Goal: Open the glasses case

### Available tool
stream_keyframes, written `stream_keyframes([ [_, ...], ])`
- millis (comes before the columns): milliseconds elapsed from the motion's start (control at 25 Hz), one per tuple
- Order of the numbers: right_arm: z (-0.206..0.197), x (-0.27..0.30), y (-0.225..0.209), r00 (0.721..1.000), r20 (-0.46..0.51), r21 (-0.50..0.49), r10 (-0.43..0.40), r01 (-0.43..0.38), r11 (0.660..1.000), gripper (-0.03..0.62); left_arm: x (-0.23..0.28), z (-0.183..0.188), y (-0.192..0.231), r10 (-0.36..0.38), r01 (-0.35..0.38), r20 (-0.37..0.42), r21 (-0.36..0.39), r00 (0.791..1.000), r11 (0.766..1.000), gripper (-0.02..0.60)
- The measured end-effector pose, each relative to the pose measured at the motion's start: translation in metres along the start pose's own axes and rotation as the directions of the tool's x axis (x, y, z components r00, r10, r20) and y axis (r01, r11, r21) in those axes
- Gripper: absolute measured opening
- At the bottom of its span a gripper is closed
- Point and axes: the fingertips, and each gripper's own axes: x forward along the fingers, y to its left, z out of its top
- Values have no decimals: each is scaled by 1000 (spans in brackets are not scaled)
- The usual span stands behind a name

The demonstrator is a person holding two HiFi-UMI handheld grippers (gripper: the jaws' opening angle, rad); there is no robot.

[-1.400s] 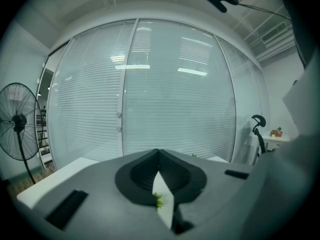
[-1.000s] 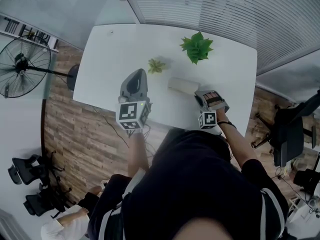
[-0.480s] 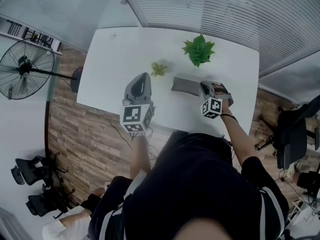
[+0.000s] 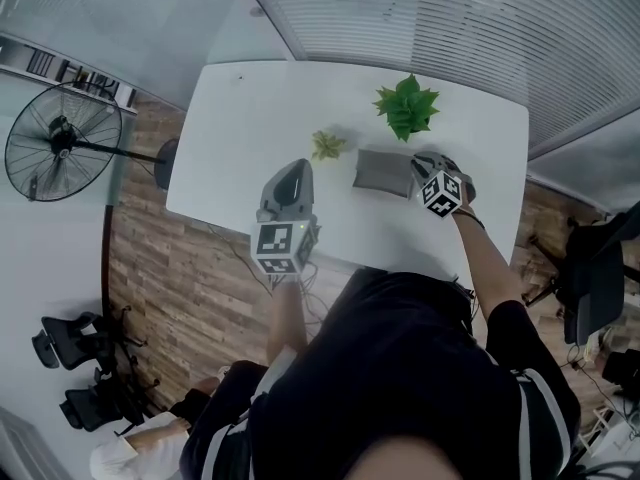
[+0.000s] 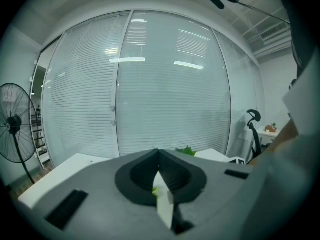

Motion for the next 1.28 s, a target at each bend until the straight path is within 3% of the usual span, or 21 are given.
stream_keyframes([
  [400,2,-10,-9,999,42,61,-16,13,998,60,1,-3,-8,-31,31,-25,8,999,999,0],
  [640,44,-69,-34,979,170,145,-110,86,986,61,8,0,-11,-47,47,-8,11,999,999,0],
  [760,92,-132,-60,928,304,329,-213,108,938,63,10,6,-13,-46,46,6,14,999,999,0],
  [960,167,-245,-95,771,445,512,-456,198,836,61,12,17,-16,-41,41,37,15,998,999,0],
  [1040,177,-264,-100,729,466,536,-501,218,816,50,14,21,-20,-49,49,42,16,998,999,0],
  [1120,179,-269,-99,723,471,532,-506,224,816,21,15,25,-24,-58,57,51,26,997,998,0],
  [1280,168,-265,-97,745,444,554,-498,209,806,16,14,32,-31,-67,63,63,49,996,997,0],
])
